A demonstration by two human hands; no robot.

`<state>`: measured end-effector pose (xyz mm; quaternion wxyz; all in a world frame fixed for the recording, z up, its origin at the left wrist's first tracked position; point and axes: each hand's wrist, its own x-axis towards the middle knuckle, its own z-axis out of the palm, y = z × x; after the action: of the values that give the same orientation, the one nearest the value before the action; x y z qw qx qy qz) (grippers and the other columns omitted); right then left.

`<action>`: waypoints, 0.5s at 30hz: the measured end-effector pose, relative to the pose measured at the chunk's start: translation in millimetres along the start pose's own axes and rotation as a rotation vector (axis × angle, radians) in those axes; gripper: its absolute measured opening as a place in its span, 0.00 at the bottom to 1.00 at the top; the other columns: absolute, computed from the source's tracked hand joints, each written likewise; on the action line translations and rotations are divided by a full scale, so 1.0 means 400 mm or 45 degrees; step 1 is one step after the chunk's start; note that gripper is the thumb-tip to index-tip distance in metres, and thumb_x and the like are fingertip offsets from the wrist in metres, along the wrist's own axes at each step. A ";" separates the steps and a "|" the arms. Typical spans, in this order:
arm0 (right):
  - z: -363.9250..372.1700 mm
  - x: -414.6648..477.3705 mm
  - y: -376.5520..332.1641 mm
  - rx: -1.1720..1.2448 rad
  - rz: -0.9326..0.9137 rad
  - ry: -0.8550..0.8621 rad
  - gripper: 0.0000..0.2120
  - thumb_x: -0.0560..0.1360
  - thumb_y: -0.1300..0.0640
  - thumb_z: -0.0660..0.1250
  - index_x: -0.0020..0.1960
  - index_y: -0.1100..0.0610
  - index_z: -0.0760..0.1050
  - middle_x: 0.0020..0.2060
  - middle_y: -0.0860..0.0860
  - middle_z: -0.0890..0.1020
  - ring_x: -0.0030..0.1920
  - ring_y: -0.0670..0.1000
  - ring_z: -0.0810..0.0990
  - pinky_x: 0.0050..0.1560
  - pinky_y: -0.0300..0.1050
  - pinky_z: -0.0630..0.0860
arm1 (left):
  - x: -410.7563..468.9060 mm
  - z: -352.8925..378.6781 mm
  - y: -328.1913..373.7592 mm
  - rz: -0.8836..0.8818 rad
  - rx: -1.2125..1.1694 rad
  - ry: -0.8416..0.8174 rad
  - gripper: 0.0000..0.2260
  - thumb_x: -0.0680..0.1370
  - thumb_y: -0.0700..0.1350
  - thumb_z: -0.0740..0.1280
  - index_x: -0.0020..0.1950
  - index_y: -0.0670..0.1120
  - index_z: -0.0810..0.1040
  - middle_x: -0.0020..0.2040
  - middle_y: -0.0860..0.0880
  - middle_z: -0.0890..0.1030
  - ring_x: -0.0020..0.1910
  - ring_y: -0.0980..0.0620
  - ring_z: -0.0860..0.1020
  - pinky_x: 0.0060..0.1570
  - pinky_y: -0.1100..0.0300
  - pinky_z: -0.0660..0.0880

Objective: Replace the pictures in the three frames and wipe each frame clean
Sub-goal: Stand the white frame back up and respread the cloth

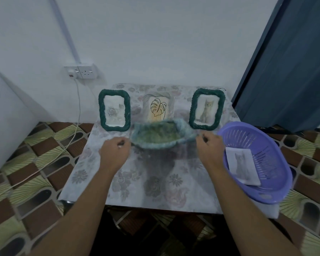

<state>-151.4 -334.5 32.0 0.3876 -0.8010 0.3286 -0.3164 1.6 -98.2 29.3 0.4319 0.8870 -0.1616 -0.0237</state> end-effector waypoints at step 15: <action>0.011 -0.157 0.178 -0.155 -0.038 -0.821 0.23 0.76 0.65 0.65 0.29 0.56 0.56 0.23 0.50 0.56 0.25 0.47 0.51 0.32 0.43 0.52 | -0.089 -0.012 -0.191 0.263 0.439 -0.765 0.15 0.77 0.44 0.64 0.31 0.45 0.66 0.27 0.47 0.64 0.24 0.52 0.58 0.30 0.60 0.56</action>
<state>-204.5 -318.8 -45.3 0.4184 -0.8864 0.1956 -0.0318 -11.0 -39.7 -30.5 0.2092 0.8793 -0.3718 -0.2118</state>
